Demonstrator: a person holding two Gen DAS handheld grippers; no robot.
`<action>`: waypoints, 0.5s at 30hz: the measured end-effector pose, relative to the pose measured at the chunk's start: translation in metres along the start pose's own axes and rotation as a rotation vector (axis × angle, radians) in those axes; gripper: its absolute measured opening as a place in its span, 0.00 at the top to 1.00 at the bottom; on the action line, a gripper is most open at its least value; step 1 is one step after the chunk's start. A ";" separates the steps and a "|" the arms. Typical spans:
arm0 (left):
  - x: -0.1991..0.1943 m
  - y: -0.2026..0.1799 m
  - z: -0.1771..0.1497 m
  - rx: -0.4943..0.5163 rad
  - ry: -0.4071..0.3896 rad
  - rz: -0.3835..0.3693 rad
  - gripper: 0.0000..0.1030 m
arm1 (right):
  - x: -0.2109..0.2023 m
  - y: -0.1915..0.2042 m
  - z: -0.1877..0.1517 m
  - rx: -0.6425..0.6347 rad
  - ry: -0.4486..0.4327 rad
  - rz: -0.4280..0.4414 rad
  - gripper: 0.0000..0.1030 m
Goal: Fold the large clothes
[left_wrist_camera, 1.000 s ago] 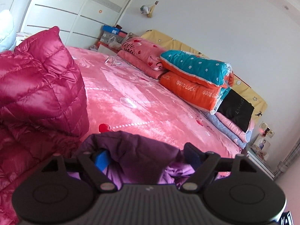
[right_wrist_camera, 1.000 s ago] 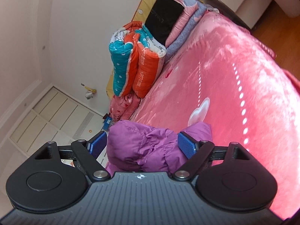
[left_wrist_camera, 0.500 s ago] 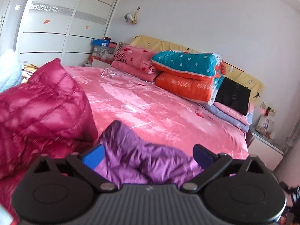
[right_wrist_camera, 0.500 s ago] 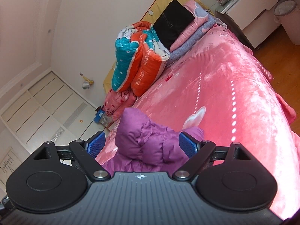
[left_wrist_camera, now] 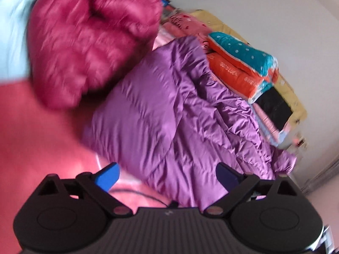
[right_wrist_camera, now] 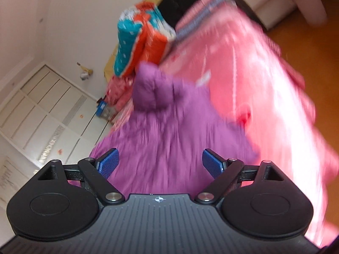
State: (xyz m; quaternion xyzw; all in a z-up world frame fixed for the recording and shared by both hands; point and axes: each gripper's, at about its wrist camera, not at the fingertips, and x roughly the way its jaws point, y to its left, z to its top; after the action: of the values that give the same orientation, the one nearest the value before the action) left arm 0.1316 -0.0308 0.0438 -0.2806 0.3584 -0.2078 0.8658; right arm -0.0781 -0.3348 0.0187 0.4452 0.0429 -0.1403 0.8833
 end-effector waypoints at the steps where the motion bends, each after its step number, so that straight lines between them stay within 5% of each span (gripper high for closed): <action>1: 0.002 0.003 -0.002 -0.021 0.009 -0.010 0.06 | 0.000 -0.003 -0.009 0.027 0.030 0.008 0.00; 5: 0.012 0.010 -0.009 -0.085 0.001 -0.044 0.06 | 0.019 -0.016 -0.027 0.083 0.113 0.012 0.00; 10: 0.033 0.024 -0.017 -0.178 0.010 -0.074 0.05 | 0.050 -0.041 -0.025 0.175 0.090 0.008 0.00; 15: 0.052 0.022 -0.012 -0.198 -0.047 -0.103 0.02 | 0.078 -0.035 -0.018 0.119 0.069 0.011 0.00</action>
State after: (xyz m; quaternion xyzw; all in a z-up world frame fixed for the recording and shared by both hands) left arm 0.1606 -0.0469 -0.0034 -0.3878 0.3418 -0.2089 0.8302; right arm -0.0131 -0.3568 -0.0346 0.5016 0.0623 -0.1221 0.8542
